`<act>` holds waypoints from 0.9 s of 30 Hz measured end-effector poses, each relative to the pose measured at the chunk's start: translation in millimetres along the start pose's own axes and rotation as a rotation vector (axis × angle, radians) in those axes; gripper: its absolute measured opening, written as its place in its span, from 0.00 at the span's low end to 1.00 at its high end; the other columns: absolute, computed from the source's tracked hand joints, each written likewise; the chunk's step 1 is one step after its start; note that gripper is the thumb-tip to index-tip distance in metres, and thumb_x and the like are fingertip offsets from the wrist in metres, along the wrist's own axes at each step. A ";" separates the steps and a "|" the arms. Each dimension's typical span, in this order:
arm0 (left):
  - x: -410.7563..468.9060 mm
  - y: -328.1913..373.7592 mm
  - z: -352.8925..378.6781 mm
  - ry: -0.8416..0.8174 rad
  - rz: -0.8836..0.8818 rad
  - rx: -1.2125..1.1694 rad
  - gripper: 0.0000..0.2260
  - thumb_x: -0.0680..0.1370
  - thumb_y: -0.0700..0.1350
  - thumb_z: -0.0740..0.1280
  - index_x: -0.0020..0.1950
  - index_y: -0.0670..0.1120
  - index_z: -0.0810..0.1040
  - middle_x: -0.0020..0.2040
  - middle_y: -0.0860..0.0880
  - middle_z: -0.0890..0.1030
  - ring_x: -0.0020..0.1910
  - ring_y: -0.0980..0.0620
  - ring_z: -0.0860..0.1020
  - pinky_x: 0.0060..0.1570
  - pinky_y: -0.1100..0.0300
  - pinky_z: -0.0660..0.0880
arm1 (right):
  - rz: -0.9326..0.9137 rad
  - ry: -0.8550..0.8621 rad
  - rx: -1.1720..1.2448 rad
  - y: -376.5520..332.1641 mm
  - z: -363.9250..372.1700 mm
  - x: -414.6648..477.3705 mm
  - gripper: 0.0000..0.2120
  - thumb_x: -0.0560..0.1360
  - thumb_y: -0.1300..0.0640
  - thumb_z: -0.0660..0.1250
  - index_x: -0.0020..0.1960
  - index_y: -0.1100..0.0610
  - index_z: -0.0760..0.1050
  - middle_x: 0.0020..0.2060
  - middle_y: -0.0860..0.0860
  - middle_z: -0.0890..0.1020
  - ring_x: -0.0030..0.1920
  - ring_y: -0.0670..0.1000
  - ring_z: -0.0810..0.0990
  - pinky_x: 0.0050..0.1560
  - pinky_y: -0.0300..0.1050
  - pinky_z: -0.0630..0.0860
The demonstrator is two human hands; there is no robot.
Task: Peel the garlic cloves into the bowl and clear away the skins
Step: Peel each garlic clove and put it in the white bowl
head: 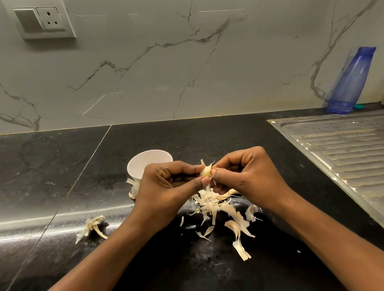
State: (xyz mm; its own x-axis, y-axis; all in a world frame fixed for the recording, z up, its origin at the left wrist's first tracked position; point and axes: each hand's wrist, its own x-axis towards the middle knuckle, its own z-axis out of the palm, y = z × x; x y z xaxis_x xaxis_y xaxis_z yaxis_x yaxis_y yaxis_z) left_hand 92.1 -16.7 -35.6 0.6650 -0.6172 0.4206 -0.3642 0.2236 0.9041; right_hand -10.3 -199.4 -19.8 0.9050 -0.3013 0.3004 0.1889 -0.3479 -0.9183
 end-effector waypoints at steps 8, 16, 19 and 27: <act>0.7 0.4 -0.7 -0.035 -0.115 -0.114 0.12 0.75 0.36 0.75 0.59 0.38 0.85 0.50 0.41 0.88 0.47 0.40 0.88 0.49 0.53 0.85 | -0.046 0.026 -0.022 -1.5 0.4 1.4 0.01 0.75 0.65 0.76 0.46 0.64 0.87 0.34 0.57 0.87 0.31 0.55 0.86 0.34 0.43 0.83; 2.3 -1.2 -0.5 -0.017 -0.187 -0.184 0.14 0.76 0.37 0.73 0.61 0.38 0.84 0.51 0.39 0.88 0.48 0.39 0.88 0.50 0.54 0.85 | 0.016 0.011 0.024 -1.5 -2.0 3.5 0.04 0.78 0.67 0.73 0.47 0.64 0.86 0.36 0.59 0.87 0.34 0.56 0.87 0.36 0.43 0.84; 2.7 -1.0 -1.8 0.031 -0.164 -0.157 0.14 0.74 0.37 0.75 0.59 0.39 0.85 0.50 0.41 0.88 0.49 0.41 0.88 0.50 0.54 0.85 | 0.030 0.001 0.051 -1.7 -3.4 4.5 0.05 0.79 0.61 0.73 0.50 0.63 0.87 0.39 0.58 0.88 0.39 0.60 0.88 0.40 0.48 0.86; 1.6 0.2 -2.7 0.039 -0.144 -0.133 0.13 0.74 0.38 0.75 0.59 0.39 0.85 0.50 0.42 0.88 0.50 0.42 0.88 0.51 0.56 0.85 | 0.005 -0.041 -0.016 1.9 -1.6 4.0 0.07 0.77 0.59 0.75 0.53 0.61 0.86 0.42 0.56 0.89 0.41 0.56 0.89 0.45 0.49 0.87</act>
State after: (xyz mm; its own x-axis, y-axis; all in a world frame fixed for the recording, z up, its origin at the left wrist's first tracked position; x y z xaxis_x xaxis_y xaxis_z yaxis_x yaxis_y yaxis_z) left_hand 94.9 -15.6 -34.6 0.7294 -0.6210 0.2869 -0.1766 0.2344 0.9560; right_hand -7.0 -202.7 -19.9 0.9208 -0.2668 0.2844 0.1782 -0.3606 -0.9155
